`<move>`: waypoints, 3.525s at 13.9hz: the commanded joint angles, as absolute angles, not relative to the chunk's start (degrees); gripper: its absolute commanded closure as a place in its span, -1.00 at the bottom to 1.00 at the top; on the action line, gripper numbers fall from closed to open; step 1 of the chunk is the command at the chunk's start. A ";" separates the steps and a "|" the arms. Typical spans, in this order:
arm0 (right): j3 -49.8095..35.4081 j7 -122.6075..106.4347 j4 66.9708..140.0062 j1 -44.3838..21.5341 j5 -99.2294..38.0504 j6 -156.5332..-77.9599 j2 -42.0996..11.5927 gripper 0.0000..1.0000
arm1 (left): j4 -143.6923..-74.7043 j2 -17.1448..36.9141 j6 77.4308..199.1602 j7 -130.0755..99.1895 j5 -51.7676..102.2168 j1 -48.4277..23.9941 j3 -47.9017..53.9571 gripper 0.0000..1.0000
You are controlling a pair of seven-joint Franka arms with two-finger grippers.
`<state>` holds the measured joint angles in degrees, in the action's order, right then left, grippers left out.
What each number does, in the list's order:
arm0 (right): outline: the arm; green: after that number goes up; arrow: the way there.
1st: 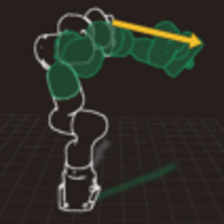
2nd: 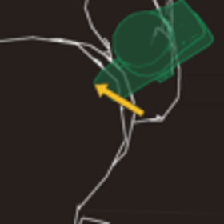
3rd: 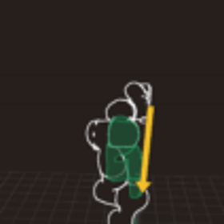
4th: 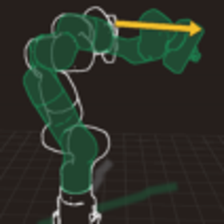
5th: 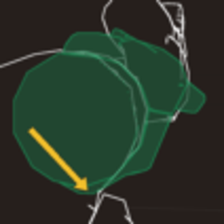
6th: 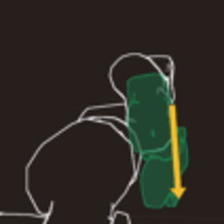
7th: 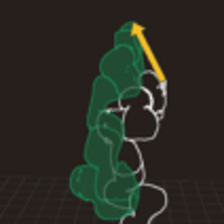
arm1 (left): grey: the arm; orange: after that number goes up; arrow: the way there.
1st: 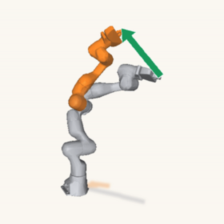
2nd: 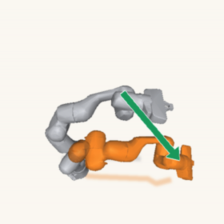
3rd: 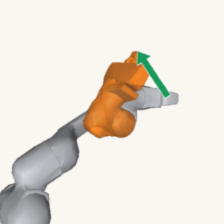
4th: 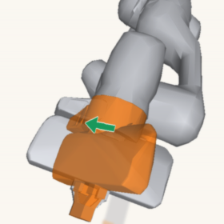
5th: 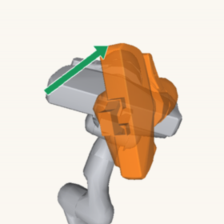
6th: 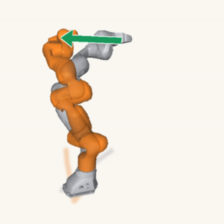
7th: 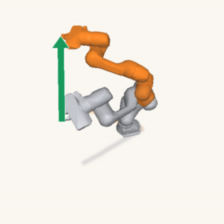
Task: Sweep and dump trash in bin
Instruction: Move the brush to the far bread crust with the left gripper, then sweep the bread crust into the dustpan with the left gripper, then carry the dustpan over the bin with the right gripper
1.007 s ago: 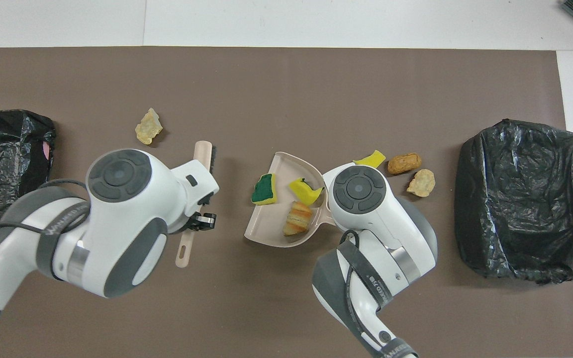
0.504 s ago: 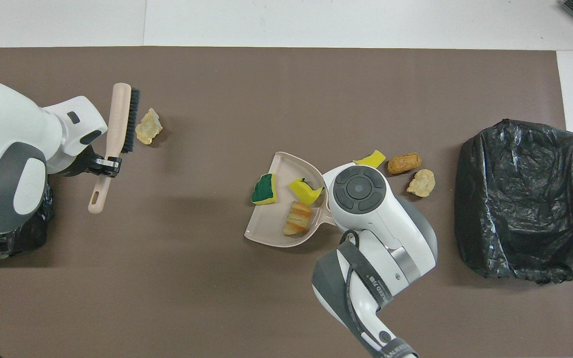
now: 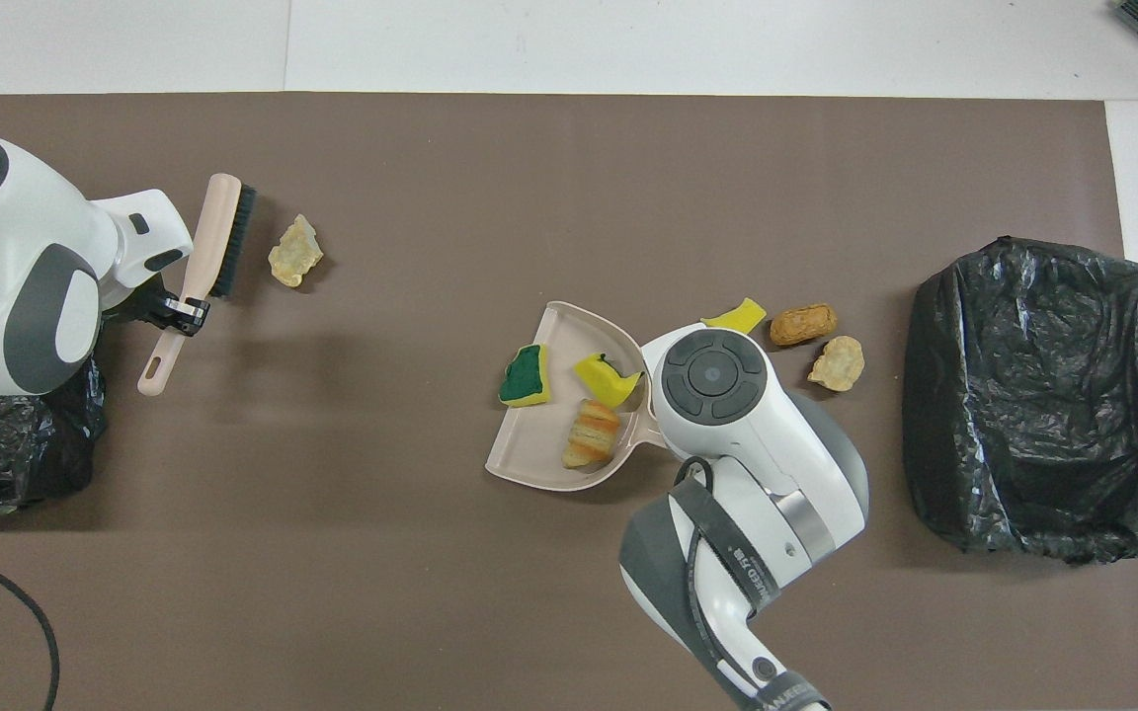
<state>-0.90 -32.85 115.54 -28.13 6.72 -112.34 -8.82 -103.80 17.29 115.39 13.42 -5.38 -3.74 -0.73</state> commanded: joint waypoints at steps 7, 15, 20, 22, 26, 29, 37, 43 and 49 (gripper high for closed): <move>-1.23 -31.03 115.66 -27.51 7.47 -112.41 -8.44 1.00 | -119.60 7.92 116.10 18.62 -5.54 -11.77 0.35 1.00; -1.23 -31.11 115.22 -26.98 7.38 -112.94 -8.79 1.00 | -123.31 4.05 116.10 11.19 6.50 -29.60 0.26 1.00; -1.23 -31.55 115.22 -26.37 7.38 -112.59 -8.79 1.00 | -123.22 3.16 115.23 3.18 8.87 -36.73 0.26 1.00; -1.23 -31.64 115.22 -26.19 7.38 -112.68 -8.79 1.00 | -122.87 2.90 113.13 2.20 9.05 -36.83 0.09 1.00; -1.23 -31.64 115.14 -26.19 7.38 -112.68 -8.79 1.00 | -119.45 2.82 106.27 -4.19 8.88 -36.21 -0.44 1.00; -1.23 -31.64 115.14 -26.10 7.38 -112.85 -8.79 1.00 | -119.44 1.59 104.77 -10.36 8.35 -36.04 -0.44 1.00; -1.23 -30.94 113.12 -24.44 7.21 -112.32 -7.39 1.00 | -125.04 -6.14 97.72 -28.81 7.38 -38.48 0.09 1.00; -0.79 -31.47 111.10 -17.15 7.29 -111.01 -1.77 1.00 | -139.13 -14.24 113.99 -49.01 7.38 -52.18 0.35 1.00; -0.70 -46.99 107.05 0.85 7.56 -98.55 4.91 1.00 | -143.09 -13.54 122.78 -58.98 7.65 -63.10 0.61 1.00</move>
<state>0.05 -41.64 107.22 -4.66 7.04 -101.95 2.99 -140.94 -12.15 120.54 -57.95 8.05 -61.81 1.51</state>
